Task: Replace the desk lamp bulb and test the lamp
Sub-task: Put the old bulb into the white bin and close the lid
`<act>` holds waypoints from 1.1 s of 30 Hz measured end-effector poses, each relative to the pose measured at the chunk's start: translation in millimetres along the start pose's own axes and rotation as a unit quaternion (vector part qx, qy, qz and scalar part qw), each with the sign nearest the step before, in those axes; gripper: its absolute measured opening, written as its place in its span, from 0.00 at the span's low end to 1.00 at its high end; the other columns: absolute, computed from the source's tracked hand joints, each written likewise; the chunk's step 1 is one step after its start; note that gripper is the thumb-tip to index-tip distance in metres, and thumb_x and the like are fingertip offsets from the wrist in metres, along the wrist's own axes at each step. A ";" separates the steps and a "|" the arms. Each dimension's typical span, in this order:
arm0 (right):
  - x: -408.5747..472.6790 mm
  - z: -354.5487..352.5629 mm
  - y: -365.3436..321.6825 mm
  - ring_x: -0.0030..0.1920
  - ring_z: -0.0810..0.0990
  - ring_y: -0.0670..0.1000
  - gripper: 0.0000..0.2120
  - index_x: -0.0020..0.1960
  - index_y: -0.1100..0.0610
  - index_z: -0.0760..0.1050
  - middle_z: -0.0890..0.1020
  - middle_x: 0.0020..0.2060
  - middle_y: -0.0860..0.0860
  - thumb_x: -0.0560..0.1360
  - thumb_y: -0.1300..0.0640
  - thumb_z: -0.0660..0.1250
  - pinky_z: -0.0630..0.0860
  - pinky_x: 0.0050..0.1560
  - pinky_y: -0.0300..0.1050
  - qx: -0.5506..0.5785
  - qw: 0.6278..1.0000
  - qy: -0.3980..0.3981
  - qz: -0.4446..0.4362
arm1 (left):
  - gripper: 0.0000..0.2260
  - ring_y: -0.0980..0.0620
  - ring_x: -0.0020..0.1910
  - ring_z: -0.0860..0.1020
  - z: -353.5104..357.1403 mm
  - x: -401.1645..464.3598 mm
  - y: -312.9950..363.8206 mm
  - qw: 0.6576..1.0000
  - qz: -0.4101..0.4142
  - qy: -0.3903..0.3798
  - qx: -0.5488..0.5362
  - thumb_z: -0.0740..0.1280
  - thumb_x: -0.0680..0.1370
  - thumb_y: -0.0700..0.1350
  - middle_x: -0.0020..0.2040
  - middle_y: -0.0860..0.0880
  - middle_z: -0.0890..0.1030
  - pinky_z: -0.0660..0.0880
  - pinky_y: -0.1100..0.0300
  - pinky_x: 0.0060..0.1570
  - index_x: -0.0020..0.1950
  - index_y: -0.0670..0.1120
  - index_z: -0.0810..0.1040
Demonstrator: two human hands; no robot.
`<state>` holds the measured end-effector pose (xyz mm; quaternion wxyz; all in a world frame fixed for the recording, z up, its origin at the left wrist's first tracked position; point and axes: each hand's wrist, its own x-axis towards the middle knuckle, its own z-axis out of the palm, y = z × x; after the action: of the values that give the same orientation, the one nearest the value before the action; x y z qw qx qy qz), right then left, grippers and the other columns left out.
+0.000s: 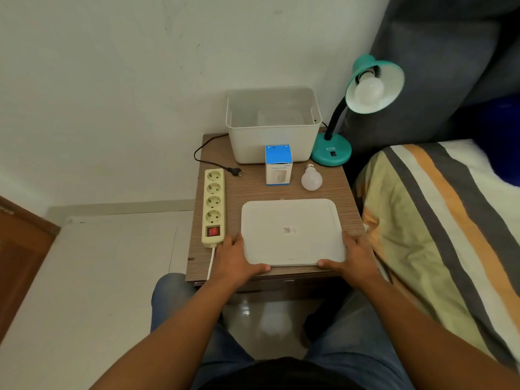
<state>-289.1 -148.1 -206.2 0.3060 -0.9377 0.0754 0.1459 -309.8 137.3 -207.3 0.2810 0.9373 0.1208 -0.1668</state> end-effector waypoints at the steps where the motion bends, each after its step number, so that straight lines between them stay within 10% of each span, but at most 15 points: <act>1: 0.2 1.5 1.6 0.70 0.65 0.61 0.48 0.75 0.51 0.62 0.67 0.69 0.58 0.62 0.37 0.78 0.65 0.69 0.54 -0.008 1.000 0.000 0.005 | 0.44 0.46 0.64 0.69 0.5 0.2 1.5 1.000 -0.001 0.000 0.009 0.76 0.61 0.68 0.62 0.49 0.71 0.72 0.50 0.64 0.70 0.49 0.69; 9: 9.0 -1.8 -2.0 0.70 0.67 0.61 0.46 0.73 0.51 0.66 0.70 0.68 0.57 0.62 0.29 0.71 0.66 0.71 0.57 -0.008 1.000 0.016 0.024 | 0.45 0.44 0.64 0.73 -4.4 8.1 10.7 0.997 -0.025 -0.026 0.069 0.76 0.63 0.67 0.66 0.45 0.71 0.73 0.53 0.62 0.71 0.44 0.68; 17: 64.8 -20.5 -44.2 0.63 0.75 0.54 0.34 0.70 0.53 0.69 0.77 0.63 0.53 0.71 0.37 0.70 0.71 0.61 0.50 0.022 0.996 0.080 0.010 | 0.25 0.49 0.45 0.79 -54.5 46.5 36.9 0.999 -0.019 0.035 0.019 0.72 0.69 0.66 0.48 0.47 0.81 0.72 0.58 0.34 0.48 0.44 0.79; 24: 125.7 -24.9 -82.1 0.70 0.68 0.57 0.33 0.74 0.49 0.65 0.70 0.70 0.54 0.72 0.45 0.71 0.67 0.70 0.55 0.025 0.996 0.083 0.003 | 0.23 0.44 0.53 0.78 -123.3 116.3 66.9 0.988 0.020 0.145 -0.048 0.72 0.72 0.61 0.55 0.42 0.78 0.74 0.54 0.46 0.54 0.43 0.78; 33: 175.5 -19.7 -81.8 0.64 0.68 0.65 0.28 0.71 0.48 0.67 0.67 0.68 0.58 0.72 0.53 0.70 0.69 0.64 0.61 -0.011 0.991 0.131 0.011 | 0.50 0.46 0.79 0.57 -172.3 204.3 84.8 0.982 0.094 0.154 -0.057 0.71 0.71 0.66 0.80 0.45 0.58 0.60 0.48 0.76 0.81 0.44 0.50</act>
<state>-99.7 -103.5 -202.1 0.2813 -0.9513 0.1231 0.0261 -53.5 193.1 -108.3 0.3262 0.9415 0.0835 0.0136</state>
